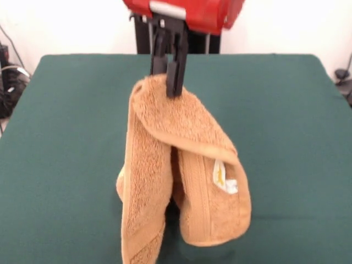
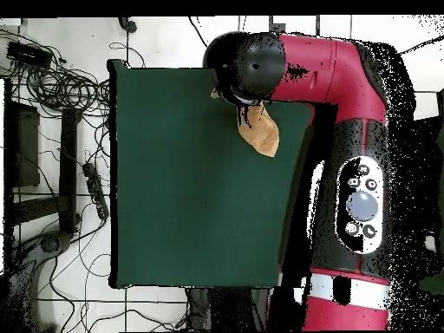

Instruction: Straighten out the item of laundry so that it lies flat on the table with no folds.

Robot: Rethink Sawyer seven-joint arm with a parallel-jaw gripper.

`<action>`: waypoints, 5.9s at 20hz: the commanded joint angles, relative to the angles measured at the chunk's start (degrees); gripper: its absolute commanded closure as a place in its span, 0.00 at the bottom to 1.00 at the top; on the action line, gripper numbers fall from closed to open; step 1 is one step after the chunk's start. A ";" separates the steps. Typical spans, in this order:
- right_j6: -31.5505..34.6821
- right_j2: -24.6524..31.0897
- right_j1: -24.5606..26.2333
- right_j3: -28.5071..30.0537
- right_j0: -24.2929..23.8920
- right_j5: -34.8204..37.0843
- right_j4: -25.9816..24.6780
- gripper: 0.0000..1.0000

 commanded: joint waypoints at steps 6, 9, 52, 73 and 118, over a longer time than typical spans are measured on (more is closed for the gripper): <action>4.62 2.55 -0.77 21.86 4.30 -14.93 -0.05 1.00; 7.58 1.36 -0.41 23.87 5.51 -17.62 0.42 1.00; 22.33 -15.85 -0.85 27.18 22.28 -18.53 11.32 0.00; -3.24 -8.79 24.55 -27.26 5.47 15.09 9.08 0.00; 0.72 -14.43 44.84 -42.91 7.78 15.64 17.37 0.00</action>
